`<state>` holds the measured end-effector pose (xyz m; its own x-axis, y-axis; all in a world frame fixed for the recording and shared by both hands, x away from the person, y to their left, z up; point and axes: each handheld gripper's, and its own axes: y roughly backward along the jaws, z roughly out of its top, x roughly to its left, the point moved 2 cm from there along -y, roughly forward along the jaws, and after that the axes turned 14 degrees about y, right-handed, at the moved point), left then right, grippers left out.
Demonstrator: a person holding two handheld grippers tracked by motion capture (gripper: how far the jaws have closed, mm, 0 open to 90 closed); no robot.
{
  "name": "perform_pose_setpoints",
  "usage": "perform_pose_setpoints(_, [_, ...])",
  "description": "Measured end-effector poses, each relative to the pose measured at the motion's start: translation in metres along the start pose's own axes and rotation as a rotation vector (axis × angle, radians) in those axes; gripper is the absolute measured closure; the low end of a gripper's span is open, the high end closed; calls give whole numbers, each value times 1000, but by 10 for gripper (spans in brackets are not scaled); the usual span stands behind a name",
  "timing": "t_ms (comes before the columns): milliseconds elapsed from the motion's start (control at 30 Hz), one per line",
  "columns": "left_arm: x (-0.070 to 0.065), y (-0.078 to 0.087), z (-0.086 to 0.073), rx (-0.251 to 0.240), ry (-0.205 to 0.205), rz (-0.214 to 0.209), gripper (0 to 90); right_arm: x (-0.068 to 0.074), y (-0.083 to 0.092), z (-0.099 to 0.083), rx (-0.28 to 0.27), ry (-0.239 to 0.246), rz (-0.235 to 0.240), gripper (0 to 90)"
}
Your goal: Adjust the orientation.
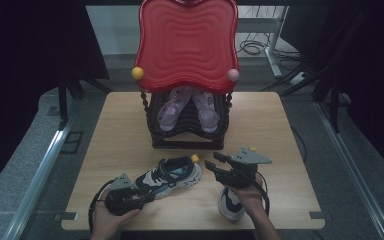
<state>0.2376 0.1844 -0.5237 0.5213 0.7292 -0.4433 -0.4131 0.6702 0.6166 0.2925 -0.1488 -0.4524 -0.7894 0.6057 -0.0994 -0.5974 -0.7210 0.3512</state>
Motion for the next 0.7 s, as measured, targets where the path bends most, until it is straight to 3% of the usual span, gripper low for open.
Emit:
perform_pose_setpoints(133, [-1,-2,0,6,-2,0,599,3,-10,4,4,-3,59,690])
perform_pose_setpoints(367, [-1,-1,0,10,-4,-1,598,6,-32,11,43,25,100,835])
perform_pose_setpoints(700, [0,0,-1,11,-5,-6,592,3,-69,28,131,109,106,898])
